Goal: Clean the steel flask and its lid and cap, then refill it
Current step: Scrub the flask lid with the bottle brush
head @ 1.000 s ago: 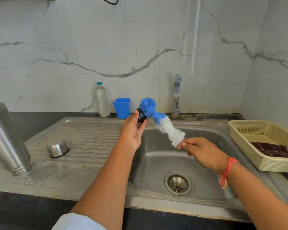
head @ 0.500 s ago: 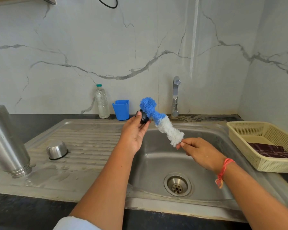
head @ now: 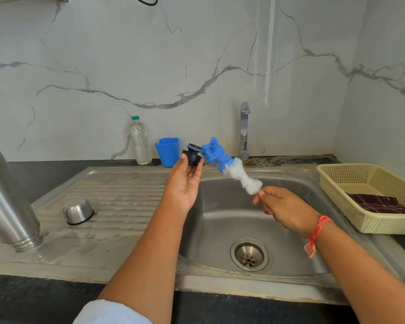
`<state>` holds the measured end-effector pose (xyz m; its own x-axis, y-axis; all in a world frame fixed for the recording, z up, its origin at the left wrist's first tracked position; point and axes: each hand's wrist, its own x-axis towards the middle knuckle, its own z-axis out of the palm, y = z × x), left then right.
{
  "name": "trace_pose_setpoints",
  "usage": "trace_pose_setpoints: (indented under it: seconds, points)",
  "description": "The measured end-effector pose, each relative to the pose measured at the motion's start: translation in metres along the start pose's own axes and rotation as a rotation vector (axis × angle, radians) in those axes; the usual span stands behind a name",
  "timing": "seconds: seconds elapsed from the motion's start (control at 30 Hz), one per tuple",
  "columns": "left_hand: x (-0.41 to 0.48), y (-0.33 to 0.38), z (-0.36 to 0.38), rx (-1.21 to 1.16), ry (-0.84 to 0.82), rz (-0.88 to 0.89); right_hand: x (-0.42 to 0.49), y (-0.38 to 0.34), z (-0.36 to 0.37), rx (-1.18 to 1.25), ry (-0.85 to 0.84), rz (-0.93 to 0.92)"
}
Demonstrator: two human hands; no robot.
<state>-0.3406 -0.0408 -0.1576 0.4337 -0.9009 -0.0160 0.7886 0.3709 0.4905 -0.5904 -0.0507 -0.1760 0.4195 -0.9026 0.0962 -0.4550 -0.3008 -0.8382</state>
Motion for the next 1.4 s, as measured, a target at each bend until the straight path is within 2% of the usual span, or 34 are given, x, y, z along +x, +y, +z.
trace_pose_setpoints:
  seconds: [0.23,0.4,0.5,0.63,0.7,0.9,1.03,1.23,1.4]
  points:
    - [0.001,-0.001,-0.001,0.032,0.035,-0.026,-0.001,-0.004,0.001,0.078,-0.084,0.037]
    - [-0.003,-0.004,0.003,0.155,0.042,-0.072,-0.007,-0.011,0.001,0.111,-0.143,0.061]
    - [-0.003,-0.004,0.003,0.195,0.079,-0.053,-0.010,-0.013,-0.002,0.066,-0.151,0.048]
    - [0.002,0.003,0.000,0.133,0.165,0.023,-0.015,-0.017,-0.003,0.035,-0.194,0.044]
    - [0.002,0.001,-0.001,0.171,0.144,0.043,-0.014,-0.018,-0.002,0.050,-0.201,0.050]
    - [-0.004,-0.015,-0.002,0.488,-0.056,0.079,-0.011,-0.016,-0.001,0.196,-0.207,0.116]
    - [0.001,-0.010,-0.007,0.458,-0.033,0.191,-0.013,-0.017,-0.004,0.254,-0.245,0.136]
    - [-0.005,-0.015,-0.005,0.601,-0.154,0.111,-0.008,-0.016,-0.005,0.375,-0.215,0.204]
    - [0.001,-0.014,-0.002,0.543,-0.082,0.169,-0.012,-0.017,-0.010,0.438,-0.313,0.262]
